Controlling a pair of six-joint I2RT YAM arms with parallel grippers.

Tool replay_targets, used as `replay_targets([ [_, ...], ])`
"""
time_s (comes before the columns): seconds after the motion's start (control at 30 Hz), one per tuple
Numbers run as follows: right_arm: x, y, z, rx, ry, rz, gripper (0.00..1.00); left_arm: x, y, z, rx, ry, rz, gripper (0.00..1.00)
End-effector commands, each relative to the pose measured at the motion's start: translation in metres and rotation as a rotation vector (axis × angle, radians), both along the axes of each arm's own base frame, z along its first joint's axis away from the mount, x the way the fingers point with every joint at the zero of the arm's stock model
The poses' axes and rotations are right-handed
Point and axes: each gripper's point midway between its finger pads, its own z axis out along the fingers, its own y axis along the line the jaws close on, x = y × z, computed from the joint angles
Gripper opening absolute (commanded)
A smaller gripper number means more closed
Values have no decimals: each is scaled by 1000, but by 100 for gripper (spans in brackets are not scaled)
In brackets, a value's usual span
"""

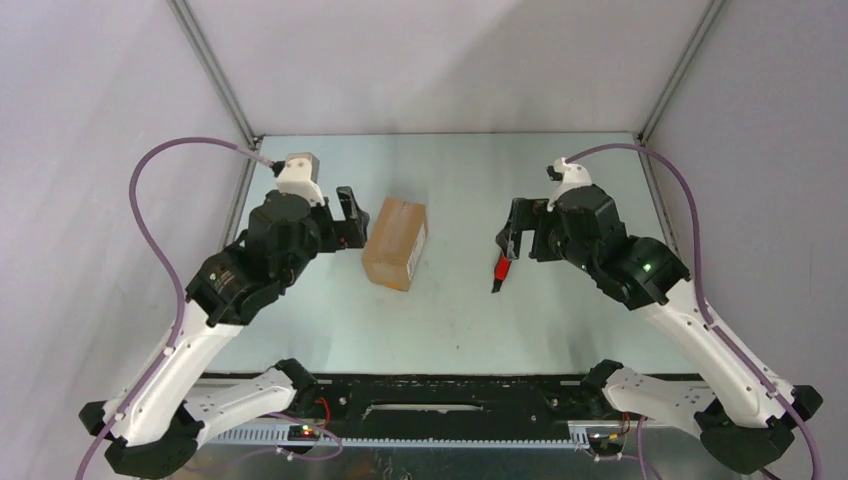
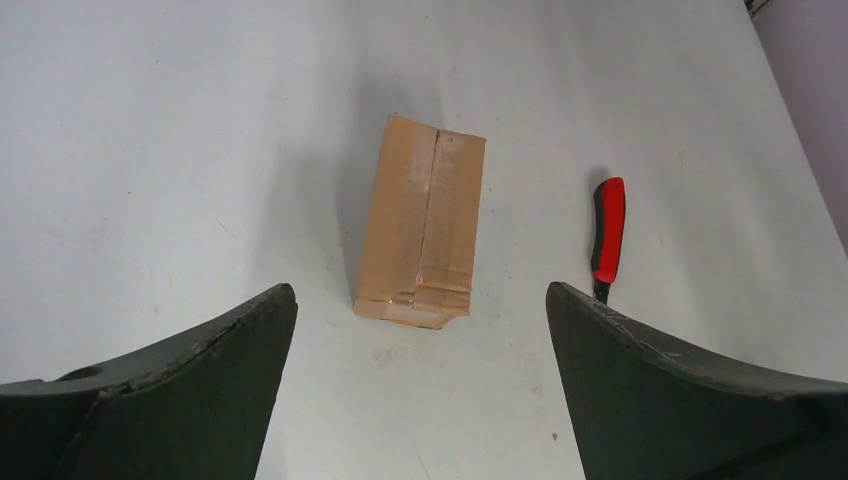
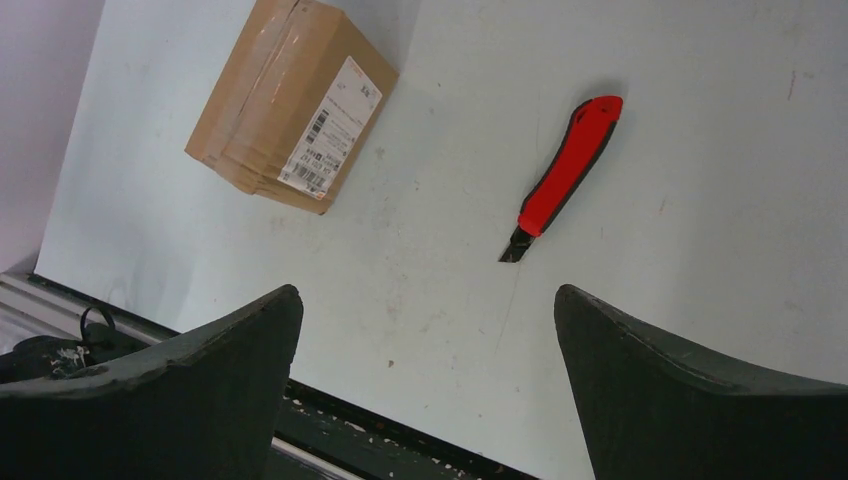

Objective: Unpack the express box

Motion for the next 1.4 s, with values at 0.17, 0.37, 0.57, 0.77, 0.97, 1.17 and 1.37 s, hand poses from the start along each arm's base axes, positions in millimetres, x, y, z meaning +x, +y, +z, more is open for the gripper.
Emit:
replay_targets([
  [0.17,8,2,2,-20,-8,-13,100,-1,12,28,-14,-82,31,98],
  [0.37,11,2,-17,-39,38,-25,100,4,28,21,43,-64,119,98],
  [0.57,20,-9,-56,-63,128,-81,100,10,23,8,40,-11,98,98],
  [0.77,32,-10,-97,-51,219,-115,100,15,-6,-18,41,55,-20,98],
  [0.97,65,-6,-135,-50,290,-165,98,19,-21,-40,19,104,-59,98],
  [1.17,103,-6,-175,-58,326,-217,88,13,-25,-52,4,131,-81,98],
  [1.37,127,-13,-209,-171,331,-306,76,5,-28,-59,-11,147,-115,98],
])
